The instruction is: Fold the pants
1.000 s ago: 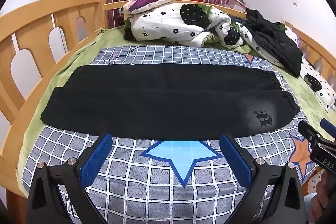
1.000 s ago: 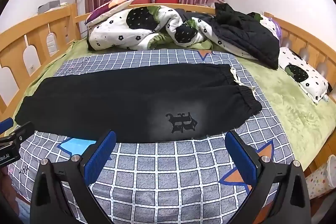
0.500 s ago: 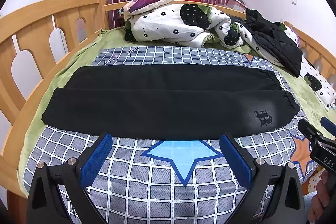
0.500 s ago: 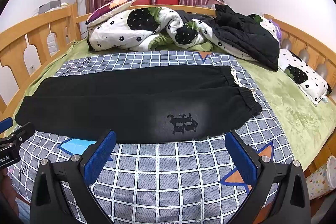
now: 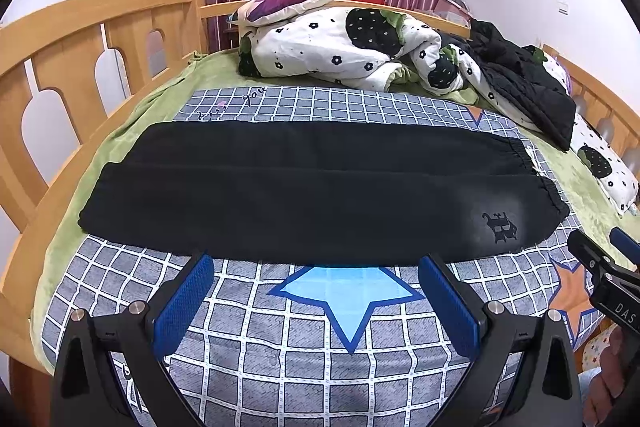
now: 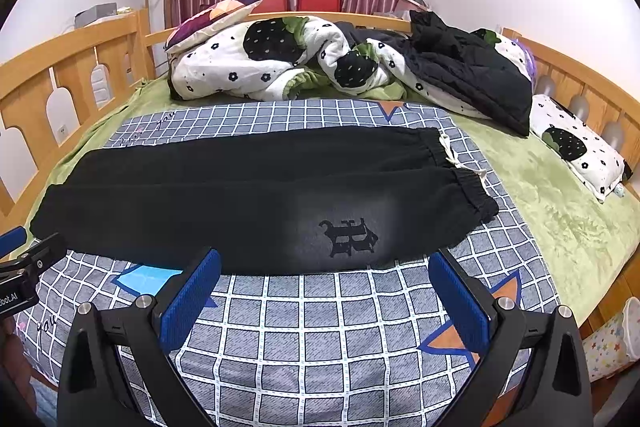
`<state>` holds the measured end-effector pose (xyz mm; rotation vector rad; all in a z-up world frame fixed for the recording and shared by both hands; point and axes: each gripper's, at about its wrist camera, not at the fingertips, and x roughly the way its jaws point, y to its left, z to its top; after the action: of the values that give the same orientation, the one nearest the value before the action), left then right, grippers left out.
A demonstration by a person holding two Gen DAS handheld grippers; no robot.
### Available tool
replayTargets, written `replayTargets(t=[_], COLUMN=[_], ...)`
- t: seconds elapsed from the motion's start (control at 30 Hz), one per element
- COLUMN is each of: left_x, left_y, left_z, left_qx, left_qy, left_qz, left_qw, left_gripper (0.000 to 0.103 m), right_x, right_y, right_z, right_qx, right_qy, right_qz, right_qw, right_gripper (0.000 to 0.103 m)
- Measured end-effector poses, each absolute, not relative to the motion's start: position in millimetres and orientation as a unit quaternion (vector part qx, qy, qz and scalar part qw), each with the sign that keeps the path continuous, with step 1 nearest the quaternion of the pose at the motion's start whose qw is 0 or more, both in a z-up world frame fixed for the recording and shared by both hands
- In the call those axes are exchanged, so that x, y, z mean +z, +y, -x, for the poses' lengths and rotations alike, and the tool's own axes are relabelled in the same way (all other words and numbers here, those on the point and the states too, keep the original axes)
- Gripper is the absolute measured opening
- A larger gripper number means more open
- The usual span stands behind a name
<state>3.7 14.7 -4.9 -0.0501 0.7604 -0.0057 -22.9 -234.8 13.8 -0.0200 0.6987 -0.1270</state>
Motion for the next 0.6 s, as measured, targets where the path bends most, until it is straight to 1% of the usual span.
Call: replayTargets(t=[0.6], left_x=[-7.2], left_y=[16.1], left_z=[-4.1], left_qx=[0.003], left_qy=[0.369], left_qz=[0.024], left_qw=[0.929], left_gripper=[0.103], right_x=[15.8], right_y=[-237.5], right_z=[24.9], right_qx=[-0.056], right_qy=[0.337], right_qz=[0.002], right_qw=[0.94], right_gripper=[0.102])
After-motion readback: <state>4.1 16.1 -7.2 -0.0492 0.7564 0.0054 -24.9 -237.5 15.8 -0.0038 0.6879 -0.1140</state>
